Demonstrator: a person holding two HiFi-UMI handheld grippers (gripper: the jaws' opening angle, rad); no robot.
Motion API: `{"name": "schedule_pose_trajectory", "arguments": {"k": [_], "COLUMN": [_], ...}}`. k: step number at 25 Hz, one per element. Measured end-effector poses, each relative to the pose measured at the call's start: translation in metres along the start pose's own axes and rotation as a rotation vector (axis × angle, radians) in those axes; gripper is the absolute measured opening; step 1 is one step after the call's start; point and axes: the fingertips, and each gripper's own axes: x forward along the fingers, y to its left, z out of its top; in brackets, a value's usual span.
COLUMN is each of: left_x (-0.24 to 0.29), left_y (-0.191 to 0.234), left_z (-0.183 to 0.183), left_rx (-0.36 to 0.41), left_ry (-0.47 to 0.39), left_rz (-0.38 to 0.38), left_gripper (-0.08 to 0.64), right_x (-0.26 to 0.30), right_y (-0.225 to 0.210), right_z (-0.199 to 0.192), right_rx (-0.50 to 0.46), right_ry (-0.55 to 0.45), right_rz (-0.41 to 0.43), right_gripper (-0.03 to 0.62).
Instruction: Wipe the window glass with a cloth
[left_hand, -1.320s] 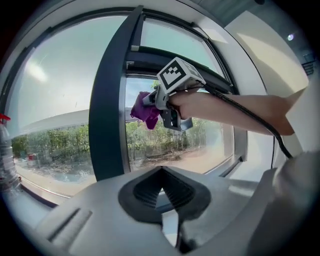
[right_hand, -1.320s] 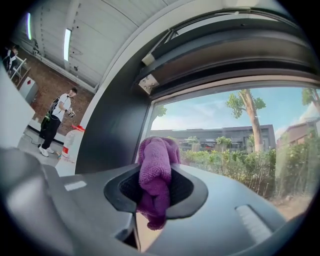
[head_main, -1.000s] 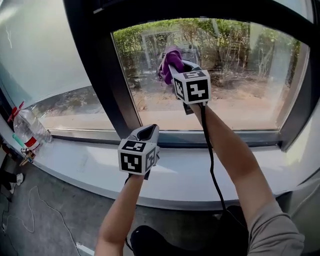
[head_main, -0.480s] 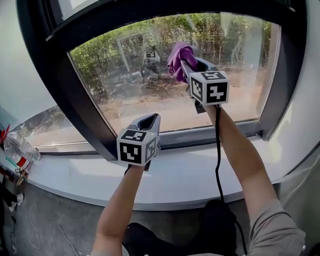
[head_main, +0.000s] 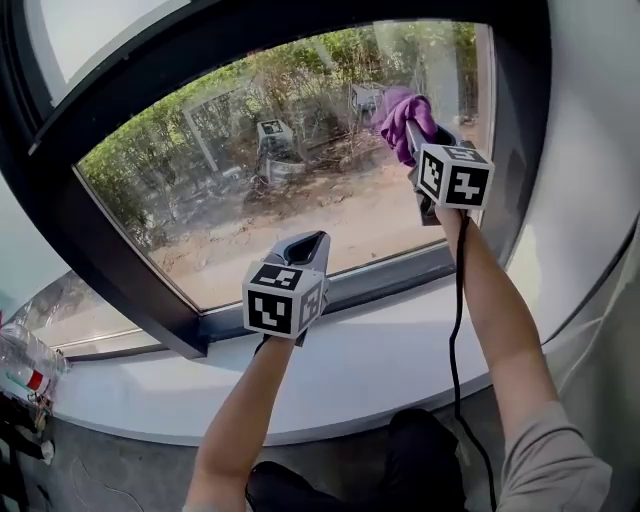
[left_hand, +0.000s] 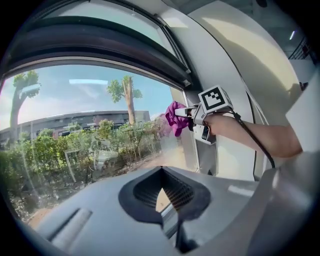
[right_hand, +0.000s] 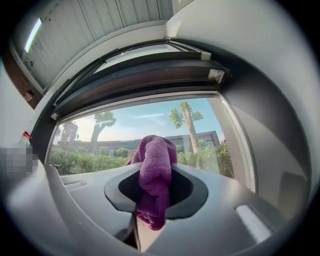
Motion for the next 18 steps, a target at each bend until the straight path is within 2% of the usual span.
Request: {"name": "schedule_pose_trajectory", "arguments": {"k": [5,10,13,18], "left_x": [0.031,0.056,0.068,0.089], "left_y": [-0.032,-0.055,-0.069,-0.075], "left_z": [0.011,0.025,0.032,0.036], "left_rx": [0.038,0.054,0.069,0.081], "left_ry": [-0.021,-0.035,-0.043,-0.021], "left_rz": [-0.068,-0.124,-0.151,-0.197], "left_gripper": [0.001,0.001,0.001,0.001], "right_x": [-0.012,-0.020,-0.024,-0.024], "right_y": [-0.078,-0.143,-0.167,-0.177], "right_z": [0.001,0.007,0.009,0.004], "right_rx": [0.018,0.110,0.151,0.352], "right_ry": [-0.021,-0.035,-0.050,-0.106], "right_rz": [-0.153,-0.318,-0.403,-0.460], "right_gripper": [0.112,0.110,0.107,0.101]}}
